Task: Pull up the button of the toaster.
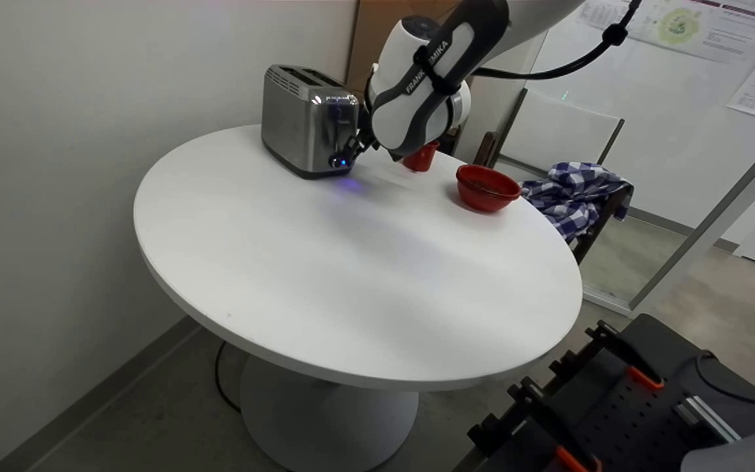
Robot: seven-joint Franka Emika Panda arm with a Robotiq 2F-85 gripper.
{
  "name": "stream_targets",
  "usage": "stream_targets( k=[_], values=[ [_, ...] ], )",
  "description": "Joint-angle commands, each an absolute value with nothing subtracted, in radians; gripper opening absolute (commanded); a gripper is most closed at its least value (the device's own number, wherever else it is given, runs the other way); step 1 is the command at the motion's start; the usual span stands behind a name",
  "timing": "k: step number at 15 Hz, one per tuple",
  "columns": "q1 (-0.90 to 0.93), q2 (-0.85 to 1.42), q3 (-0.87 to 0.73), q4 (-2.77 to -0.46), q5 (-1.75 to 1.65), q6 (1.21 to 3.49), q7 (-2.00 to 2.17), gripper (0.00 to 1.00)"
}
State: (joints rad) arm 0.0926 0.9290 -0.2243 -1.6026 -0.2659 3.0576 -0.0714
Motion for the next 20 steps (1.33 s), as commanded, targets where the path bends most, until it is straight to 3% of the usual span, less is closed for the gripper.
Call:
stream_targets(
  k=[1,11,20],
  values=[
    [0.117,0.967,-0.254,-1.559,-0.247,3.085,-0.045,1.00],
    [0.015,0.779,-0.065,-1.610,-0.135,2.710,-0.065,1.00],
    [-0.051,0.406,0.044,-1.805,0.024,2.407,-0.097,1.00]
  ],
)
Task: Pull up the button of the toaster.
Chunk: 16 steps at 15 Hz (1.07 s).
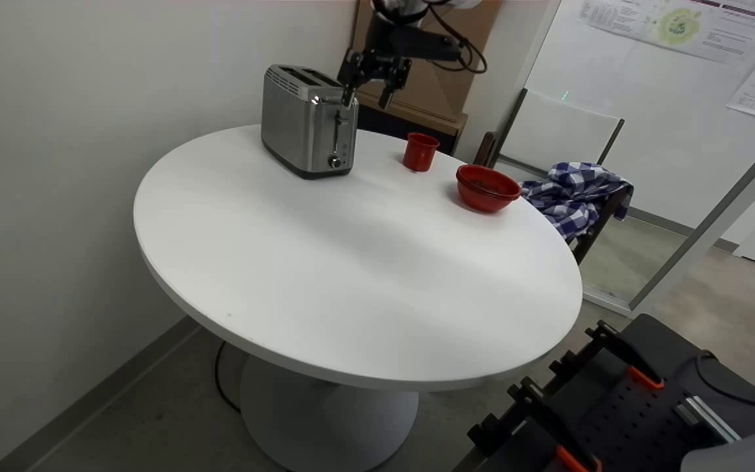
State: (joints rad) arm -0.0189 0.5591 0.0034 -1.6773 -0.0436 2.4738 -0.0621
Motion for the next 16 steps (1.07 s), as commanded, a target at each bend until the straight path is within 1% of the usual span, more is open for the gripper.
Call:
stream_targets(
  k=[1,6,11,12,16],
  values=[
    [-0.054,0.362,0.049,-1.836,0.044,2.385,-0.101,1.00],
    [-0.059,0.106,0.039,-2.048,0.095,2.304,-0.151,1.00],
    [-0.053,-0.104,0.002,-2.197,0.085,2.210,-0.214,1.00],
    [-0.040,-0.004,0.005,-2.117,0.063,2.243,-0.166,1.00],
    [-0.038,-0.093,-0.008,-2.185,0.062,2.221,-0.181,1.00]
  ],
)
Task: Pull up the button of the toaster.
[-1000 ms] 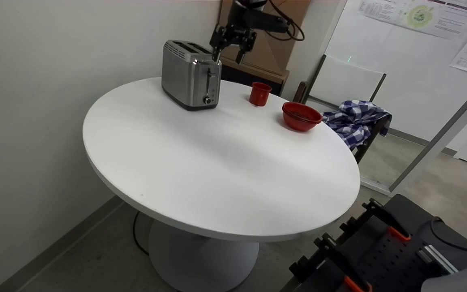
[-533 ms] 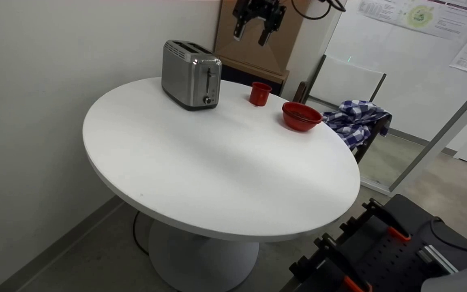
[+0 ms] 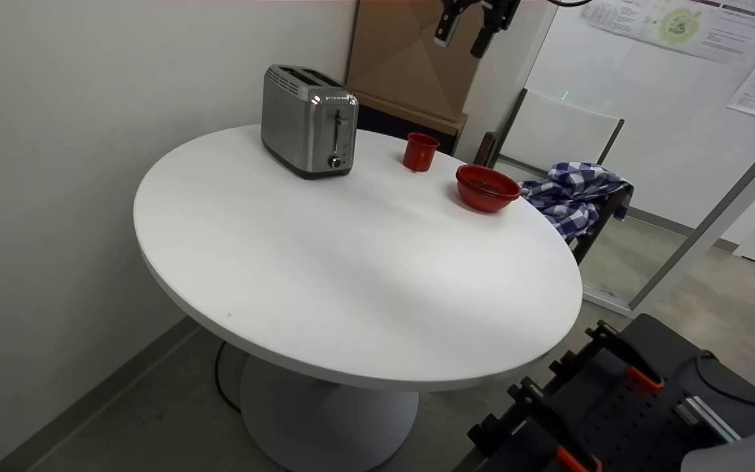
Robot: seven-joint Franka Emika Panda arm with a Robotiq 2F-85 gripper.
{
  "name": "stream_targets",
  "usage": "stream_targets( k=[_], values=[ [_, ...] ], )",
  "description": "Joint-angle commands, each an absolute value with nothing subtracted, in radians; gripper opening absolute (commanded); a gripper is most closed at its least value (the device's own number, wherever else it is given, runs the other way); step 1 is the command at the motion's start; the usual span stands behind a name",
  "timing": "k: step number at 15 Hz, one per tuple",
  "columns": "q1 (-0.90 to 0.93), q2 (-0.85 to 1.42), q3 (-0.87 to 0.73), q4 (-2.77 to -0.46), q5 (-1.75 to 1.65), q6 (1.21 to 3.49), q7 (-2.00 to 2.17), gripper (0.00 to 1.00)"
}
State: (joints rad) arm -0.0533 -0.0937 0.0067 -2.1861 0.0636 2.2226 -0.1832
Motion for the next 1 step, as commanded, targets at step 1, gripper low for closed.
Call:
stream_targets(
  k=[1],
  values=[
    [-0.038,-0.095,-0.008,-2.188,0.062,2.221,-0.181,1.00]
  ],
)
